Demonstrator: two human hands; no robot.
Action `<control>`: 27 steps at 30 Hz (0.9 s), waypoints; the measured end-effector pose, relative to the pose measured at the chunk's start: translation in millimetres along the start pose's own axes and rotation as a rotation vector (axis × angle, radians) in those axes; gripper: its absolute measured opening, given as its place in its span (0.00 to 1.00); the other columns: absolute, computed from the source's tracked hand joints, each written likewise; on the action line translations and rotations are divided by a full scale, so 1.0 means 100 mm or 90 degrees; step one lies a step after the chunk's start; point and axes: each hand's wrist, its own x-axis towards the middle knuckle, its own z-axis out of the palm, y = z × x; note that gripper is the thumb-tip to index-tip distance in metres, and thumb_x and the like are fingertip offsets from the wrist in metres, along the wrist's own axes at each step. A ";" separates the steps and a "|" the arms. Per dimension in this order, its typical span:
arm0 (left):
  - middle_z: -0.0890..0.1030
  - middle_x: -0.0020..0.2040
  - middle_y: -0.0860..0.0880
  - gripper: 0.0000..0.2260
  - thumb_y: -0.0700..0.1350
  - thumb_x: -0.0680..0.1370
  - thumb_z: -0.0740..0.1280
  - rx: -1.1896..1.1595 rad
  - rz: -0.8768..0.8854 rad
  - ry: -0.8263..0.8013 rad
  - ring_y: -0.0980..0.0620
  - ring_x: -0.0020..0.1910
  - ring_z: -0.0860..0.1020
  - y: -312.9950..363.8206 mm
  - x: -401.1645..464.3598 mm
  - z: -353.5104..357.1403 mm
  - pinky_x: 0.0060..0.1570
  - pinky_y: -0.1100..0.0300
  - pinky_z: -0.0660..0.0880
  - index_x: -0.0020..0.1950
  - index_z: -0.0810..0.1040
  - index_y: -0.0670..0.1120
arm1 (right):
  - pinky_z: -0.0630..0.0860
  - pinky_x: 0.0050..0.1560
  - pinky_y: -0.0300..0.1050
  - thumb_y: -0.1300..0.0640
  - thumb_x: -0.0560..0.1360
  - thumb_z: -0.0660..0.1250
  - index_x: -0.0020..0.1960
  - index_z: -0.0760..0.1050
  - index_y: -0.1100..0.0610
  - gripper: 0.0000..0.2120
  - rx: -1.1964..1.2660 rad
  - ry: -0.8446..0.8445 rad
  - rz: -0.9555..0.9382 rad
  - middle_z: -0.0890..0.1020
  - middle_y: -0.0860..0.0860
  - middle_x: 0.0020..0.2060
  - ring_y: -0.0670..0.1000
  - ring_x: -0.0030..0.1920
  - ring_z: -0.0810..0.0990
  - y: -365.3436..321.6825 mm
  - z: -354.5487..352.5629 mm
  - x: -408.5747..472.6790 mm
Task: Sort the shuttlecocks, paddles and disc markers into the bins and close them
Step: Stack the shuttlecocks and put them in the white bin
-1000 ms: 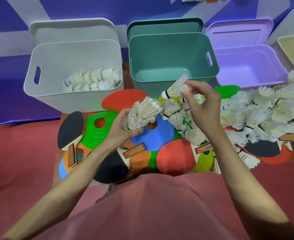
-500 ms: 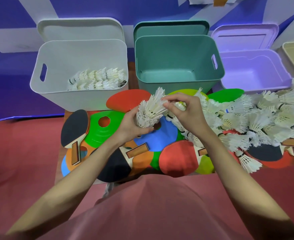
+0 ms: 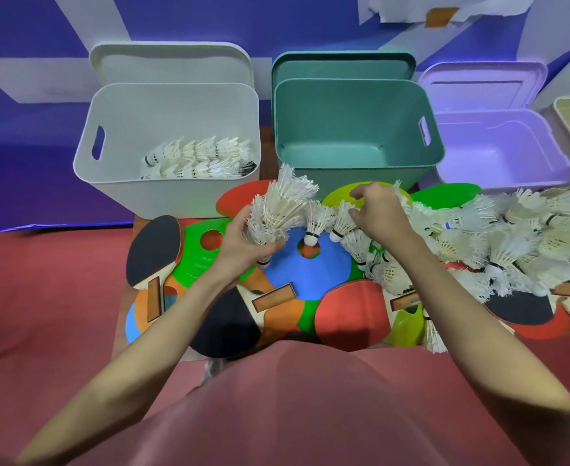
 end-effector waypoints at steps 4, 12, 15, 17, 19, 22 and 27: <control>0.81 0.53 0.52 0.29 0.28 0.64 0.76 -0.017 0.002 0.006 0.60 0.51 0.79 0.04 -0.02 -0.04 0.53 0.65 0.74 0.61 0.73 0.46 | 0.78 0.47 0.55 0.65 0.70 0.67 0.55 0.75 0.68 0.14 -0.043 -0.052 0.058 0.80 0.62 0.47 0.63 0.48 0.79 -0.04 0.15 0.09; 0.81 0.54 0.48 0.29 0.28 0.64 0.76 -0.008 0.014 -0.011 0.57 0.52 0.79 0.02 0.00 -0.09 0.55 0.64 0.75 0.62 0.73 0.43 | 0.75 0.49 0.46 0.65 0.74 0.62 0.54 0.79 0.64 0.12 0.055 0.161 0.026 0.83 0.60 0.48 0.60 0.48 0.81 -0.08 -0.15 -0.07; 0.81 0.54 0.49 0.28 0.32 0.63 0.78 -0.002 0.026 -0.041 0.56 0.53 0.78 0.01 0.03 -0.07 0.57 0.60 0.74 0.59 0.75 0.48 | 0.73 0.43 0.39 0.64 0.74 0.64 0.51 0.80 0.62 0.08 0.226 0.380 -0.088 0.82 0.55 0.44 0.50 0.39 0.79 -0.24 -0.49 -0.20; 0.81 0.52 0.50 0.25 0.34 0.63 0.76 0.008 0.037 -0.059 0.57 0.52 0.78 0.02 0.04 -0.03 0.56 0.61 0.74 0.57 0.75 0.49 | 0.71 0.36 0.36 0.63 0.74 0.66 0.49 0.80 0.61 0.06 0.328 0.438 -0.134 0.80 0.52 0.40 0.46 0.33 0.74 -0.34 -0.59 -0.26; 0.81 0.50 0.53 0.25 0.34 0.64 0.76 0.016 0.044 -0.081 0.58 0.49 0.77 0.03 0.06 0.03 0.53 0.64 0.74 0.56 0.75 0.49 | 0.70 0.35 0.34 0.63 0.74 0.67 0.48 0.80 0.61 0.05 0.360 0.412 -0.154 0.79 0.51 0.37 0.45 0.31 0.72 -0.43 -0.59 -0.32; 0.81 0.45 0.58 0.26 0.34 0.64 0.76 0.034 0.048 -0.106 0.55 0.43 0.75 0.12 0.08 0.11 0.38 0.63 0.74 0.57 0.74 0.52 | 0.69 0.36 0.31 0.64 0.73 0.68 0.47 0.81 0.59 0.05 0.365 0.299 -0.176 0.77 0.51 0.31 0.43 0.30 0.71 -0.46 -0.48 -0.39; 0.80 0.41 0.53 0.26 0.31 0.66 0.74 0.017 0.053 -0.137 0.49 0.32 0.70 0.14 0.09 0.17 0.26 0.49 0.71 0.60 0.72 0.47 | 0.73 0.36 0.37 0.63 0.74 0.68 0.50 0.80 0.53 0.08 0.441 0.246 -0.137 0.80 0.42 0.36 0.42 0.33 0.76 -0.38 -0.46 -0.44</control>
